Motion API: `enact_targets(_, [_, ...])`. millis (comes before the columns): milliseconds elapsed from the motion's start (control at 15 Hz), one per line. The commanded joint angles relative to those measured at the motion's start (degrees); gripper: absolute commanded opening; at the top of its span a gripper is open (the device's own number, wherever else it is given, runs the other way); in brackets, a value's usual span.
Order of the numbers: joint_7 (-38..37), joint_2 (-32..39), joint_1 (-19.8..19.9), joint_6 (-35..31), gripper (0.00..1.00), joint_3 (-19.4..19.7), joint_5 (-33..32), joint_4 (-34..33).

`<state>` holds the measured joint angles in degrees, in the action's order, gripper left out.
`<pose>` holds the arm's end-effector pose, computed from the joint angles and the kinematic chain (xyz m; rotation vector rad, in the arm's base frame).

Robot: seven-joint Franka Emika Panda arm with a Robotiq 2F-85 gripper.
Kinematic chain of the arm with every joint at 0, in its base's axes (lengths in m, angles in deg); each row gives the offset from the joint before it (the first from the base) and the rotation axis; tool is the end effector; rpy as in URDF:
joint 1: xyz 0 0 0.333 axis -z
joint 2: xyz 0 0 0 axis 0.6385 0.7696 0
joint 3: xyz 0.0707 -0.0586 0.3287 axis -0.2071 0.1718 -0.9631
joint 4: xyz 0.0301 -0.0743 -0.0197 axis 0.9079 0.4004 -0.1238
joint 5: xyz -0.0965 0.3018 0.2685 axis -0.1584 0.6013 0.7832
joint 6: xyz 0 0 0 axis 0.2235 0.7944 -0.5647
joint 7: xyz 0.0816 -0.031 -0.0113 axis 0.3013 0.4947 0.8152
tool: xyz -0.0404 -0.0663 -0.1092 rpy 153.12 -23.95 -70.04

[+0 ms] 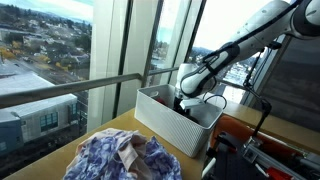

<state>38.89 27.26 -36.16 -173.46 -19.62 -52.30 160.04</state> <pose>0.6268 -0.1261 0.0735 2.9561 -0.7690 -0.1145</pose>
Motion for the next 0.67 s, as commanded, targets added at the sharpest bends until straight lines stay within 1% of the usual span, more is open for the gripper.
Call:
enact_targets(0, [1.95, 1.17, 0.42, 0.55, 0.53, -1.34, 2.35, -0.53])
enact_targets(133, [2.02, -0.68, 0.23, 1.23, 0.38, -1.44, 2.49, 0.37])
enact_targets(267, [1.89, -3.92, -0.21, 1.94, 0.25, -1.85, 2.84, 2.15])
enact_targets(333, [1.91, -5.35, -0.33, 2.25, 0.16, -2.24, 3.19, 2.92])
enact_targets(400, [2.0, -7.46, -0.49, 2.9, 0.1, -2.88, 3.75, 3.91])
enact_targets(467, [2.1, -9.04, -0.62, 3.17, 0.01, -3.47, 4.25, 4.76])
enact_targets(600, [1.92, -12.95, -1.25, 3.8, 0.0, -4.31, 5.02, 6.87])
